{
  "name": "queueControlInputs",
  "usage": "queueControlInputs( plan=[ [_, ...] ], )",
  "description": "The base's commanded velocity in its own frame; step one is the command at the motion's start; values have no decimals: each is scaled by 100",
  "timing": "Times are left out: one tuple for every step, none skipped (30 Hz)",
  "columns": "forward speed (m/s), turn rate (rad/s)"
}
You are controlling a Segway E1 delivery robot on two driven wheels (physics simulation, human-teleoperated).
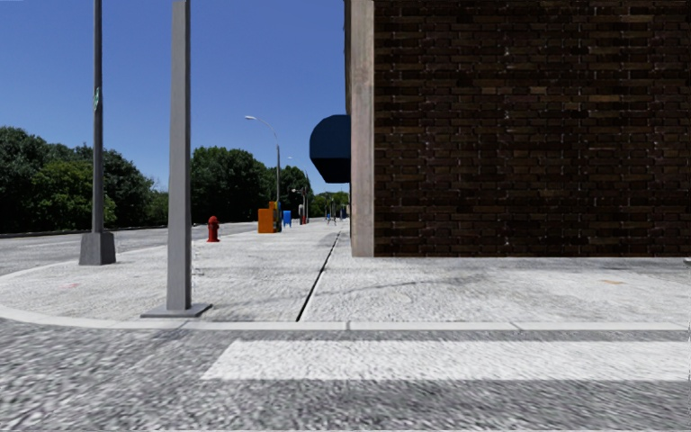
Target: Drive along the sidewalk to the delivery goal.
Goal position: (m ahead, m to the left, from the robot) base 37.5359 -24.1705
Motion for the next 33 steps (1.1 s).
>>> queueControlInputs(
  plan=[
    [173,0],
    [170,0],
    [170,0],
    [169,0],
    [168,0],
    [167,0],
    [167,0],
    [167,0],
    [167,0],
    [167,0],
    [167,0],
    [167,0],
    [167,0],
    [167,0],
    [167,0],
    [167,0],
    [167,0],
    [167,0],
    [167,0],
    [167,0],
    [167,0],
    [167,0],
    [167,0],
    [167,-1],
    [167,-2],
    [167,-2],
    [167,-2],
    [166,-2],
    [166,-2],
    [166,-2],
    [166,-2],
    [166,-2],
    [166,-2]
  ],
)
